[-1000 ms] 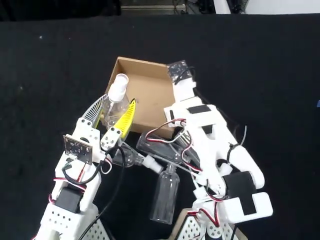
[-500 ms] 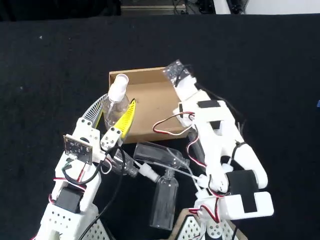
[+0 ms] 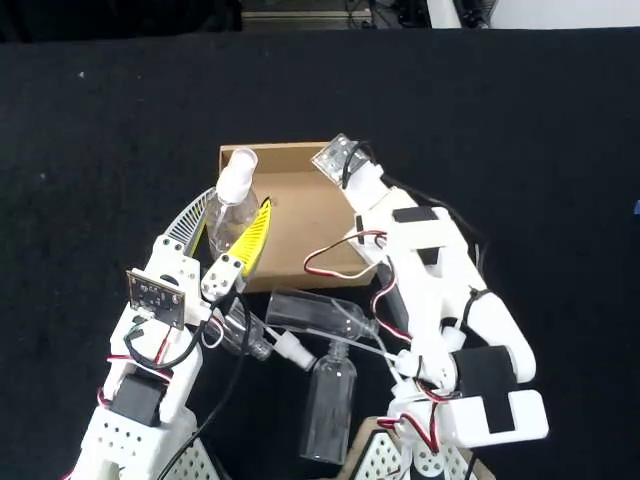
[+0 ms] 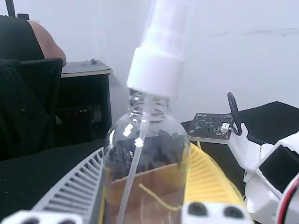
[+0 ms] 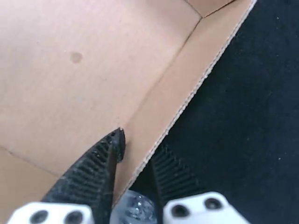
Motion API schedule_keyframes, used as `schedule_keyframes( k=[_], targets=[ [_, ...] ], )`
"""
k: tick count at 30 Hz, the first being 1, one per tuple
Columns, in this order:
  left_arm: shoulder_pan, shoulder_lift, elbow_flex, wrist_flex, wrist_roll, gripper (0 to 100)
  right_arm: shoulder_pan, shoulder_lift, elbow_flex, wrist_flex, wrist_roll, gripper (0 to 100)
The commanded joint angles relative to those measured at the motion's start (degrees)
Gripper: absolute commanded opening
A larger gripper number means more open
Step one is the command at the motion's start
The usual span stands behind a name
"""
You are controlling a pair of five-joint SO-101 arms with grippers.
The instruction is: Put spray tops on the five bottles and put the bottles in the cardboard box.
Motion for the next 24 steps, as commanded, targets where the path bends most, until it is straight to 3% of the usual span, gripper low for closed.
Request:
schedule_keyframes(
  k=[1, 8, 13, 19, 24],
  targets=[
    [0.0, -1.0, 1.3, -0.8, 0.4, 3, -1.8, -3.5, 0.0, 0.7, -1.2, 1.0],
    [0.4, -1.0, 1.3, -0.8, 0.6, 3, -1.8, -11.1, 0.7, 3.2, -9.6, 3.1],
    [0.3, -1.0, 1.3, -0.8, 0.7, 3, -1.9, -12.4, 1.5, 3.7, -10.3, 23.6],
    [0.2, -1.1, 1.3, -0.9, 0.7, 3, -1.7, -13.0, 1.1, 3.9, -10.6, 19.7],
    [0.0, -1.1, 1.3, -1.4, 0.3, 3, -1.5, -16.7, -0.1, 6.8, -16.8, 19.0]
  ],
)
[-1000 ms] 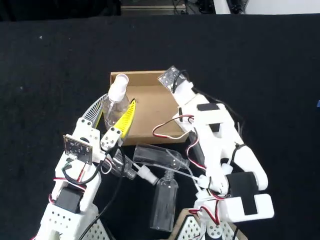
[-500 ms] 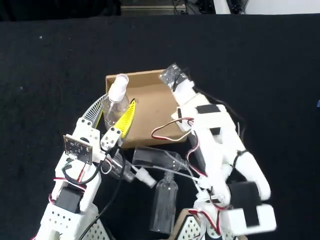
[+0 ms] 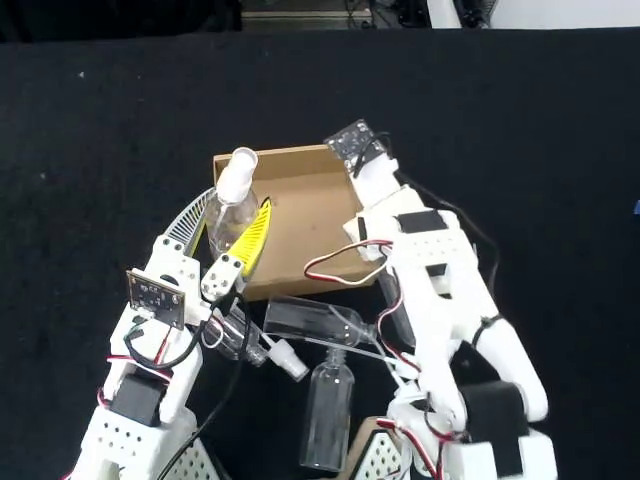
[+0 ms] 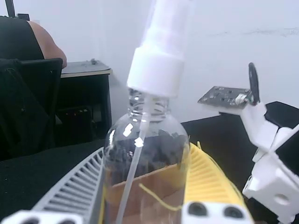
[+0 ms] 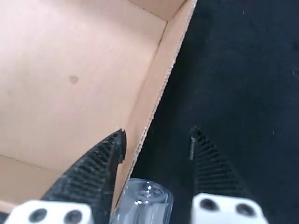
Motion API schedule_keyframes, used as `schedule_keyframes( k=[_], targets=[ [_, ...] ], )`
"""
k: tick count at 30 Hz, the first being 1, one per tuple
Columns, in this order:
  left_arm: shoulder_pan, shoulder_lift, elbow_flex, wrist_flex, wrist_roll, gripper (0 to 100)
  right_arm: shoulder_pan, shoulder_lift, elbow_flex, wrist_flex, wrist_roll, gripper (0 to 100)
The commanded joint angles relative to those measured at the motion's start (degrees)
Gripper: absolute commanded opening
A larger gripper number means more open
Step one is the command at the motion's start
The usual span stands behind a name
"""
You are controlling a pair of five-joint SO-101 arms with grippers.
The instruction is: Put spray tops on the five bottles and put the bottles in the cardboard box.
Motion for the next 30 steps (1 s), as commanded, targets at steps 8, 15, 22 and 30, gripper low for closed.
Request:
schedule_keyframes(
  k=[8, 15, 22, 30],
  targets=[
    [-0.7, -1.0, 1.3, -3.0, 0.4, 3, -1.1, 4.0, -0.7, -5.7, -3.0, 13.9],
    [-5.6, -1.0, 1.3, -6.8, 0.7, 3, -1.0, 5.1, -2.3, -3.4, -3.1, 2.7],
    [-5.8, -1.0, 1.3, -6.7, 0.7, 3, 0.3, 3.9, 0.4, -3.4, -5.9, 1.1],
    [-5.9, -0.9, 1.3, -6.7, 0.7, 3, 0.4, 1.3, 1.3, -0.6, -8.8, 1.1]
  ],
)
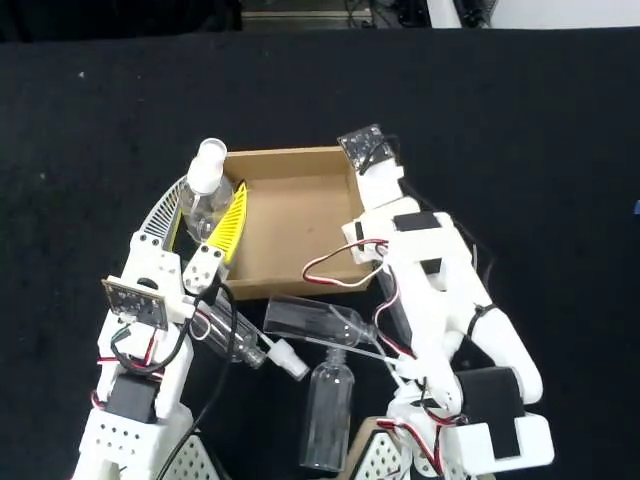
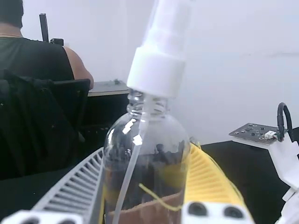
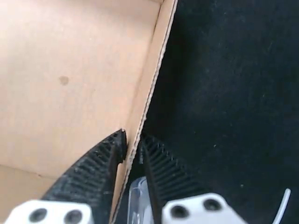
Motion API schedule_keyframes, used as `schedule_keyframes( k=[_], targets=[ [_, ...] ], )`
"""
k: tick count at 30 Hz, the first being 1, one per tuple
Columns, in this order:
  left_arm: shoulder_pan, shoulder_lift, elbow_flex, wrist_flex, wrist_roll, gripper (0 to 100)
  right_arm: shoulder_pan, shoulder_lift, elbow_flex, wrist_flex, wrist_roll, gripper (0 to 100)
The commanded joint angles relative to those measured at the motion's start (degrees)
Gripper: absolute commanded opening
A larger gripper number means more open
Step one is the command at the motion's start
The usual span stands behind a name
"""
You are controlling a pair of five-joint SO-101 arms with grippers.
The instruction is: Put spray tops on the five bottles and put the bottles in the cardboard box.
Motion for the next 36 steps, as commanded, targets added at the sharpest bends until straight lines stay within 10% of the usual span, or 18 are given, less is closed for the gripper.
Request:
schedule_keyframes(
  k=[1, 21, 36],
  targets=[
    [-0.6, -0.9, 1.3, -1.2, 0.7, 3, 0.6, -5.1, 1.1, 0.4, -0.6, 1.1],
    [-4.7, -0.8, 1.2, -1.9, 0.8, 3, 0.5, -9.3, 6.8, -1.3, -0.6, 1.5],
    [-4.5, 34.7, 0.4, -39.0, 0.8, 3, -0.4, -9.3, 3.6, -1.8, -0.5, 17.4]
  ],
)
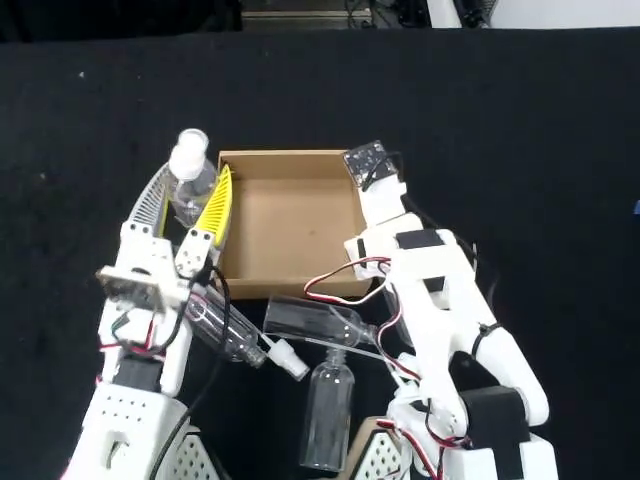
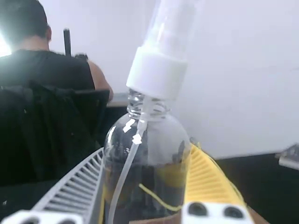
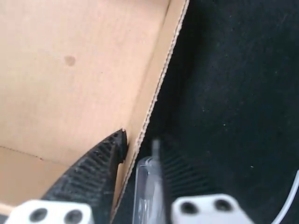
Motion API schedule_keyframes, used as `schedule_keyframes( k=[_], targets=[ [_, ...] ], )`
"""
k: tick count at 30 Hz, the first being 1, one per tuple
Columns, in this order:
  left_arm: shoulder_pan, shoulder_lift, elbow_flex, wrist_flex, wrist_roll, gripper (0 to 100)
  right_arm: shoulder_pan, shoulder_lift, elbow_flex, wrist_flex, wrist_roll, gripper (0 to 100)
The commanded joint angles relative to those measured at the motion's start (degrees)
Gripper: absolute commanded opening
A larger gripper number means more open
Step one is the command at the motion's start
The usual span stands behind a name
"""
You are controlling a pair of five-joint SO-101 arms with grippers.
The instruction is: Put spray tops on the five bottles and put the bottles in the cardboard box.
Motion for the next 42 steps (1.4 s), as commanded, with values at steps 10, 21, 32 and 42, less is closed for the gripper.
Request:
schedule_keyframes(
  k=[10, 21, 32, 42],
  targets=[
    [-0.6, 37.0, -14.7, -16.8, 11.8, 3, -0.7, -12.3, -4.5, 3.9, -0.2, 17.9],
    [-0.5, 54.4, -27.0, -16.9, 12.0, 3, 6.8, -30.0, 8.7, -1.6, -0.3, 17.9],
    [1.0, 69.3, -32.0, -34.1, 11.9, 3, 13.2, -30.0, 18.6, -15.0, -0.3, 17.9],
    [0.3, 88.2, -35.2, -48.4, 11.9, 3, 13.2, -30.0, 18.9, -15.2, -0.3, 17.9]
  ],
)
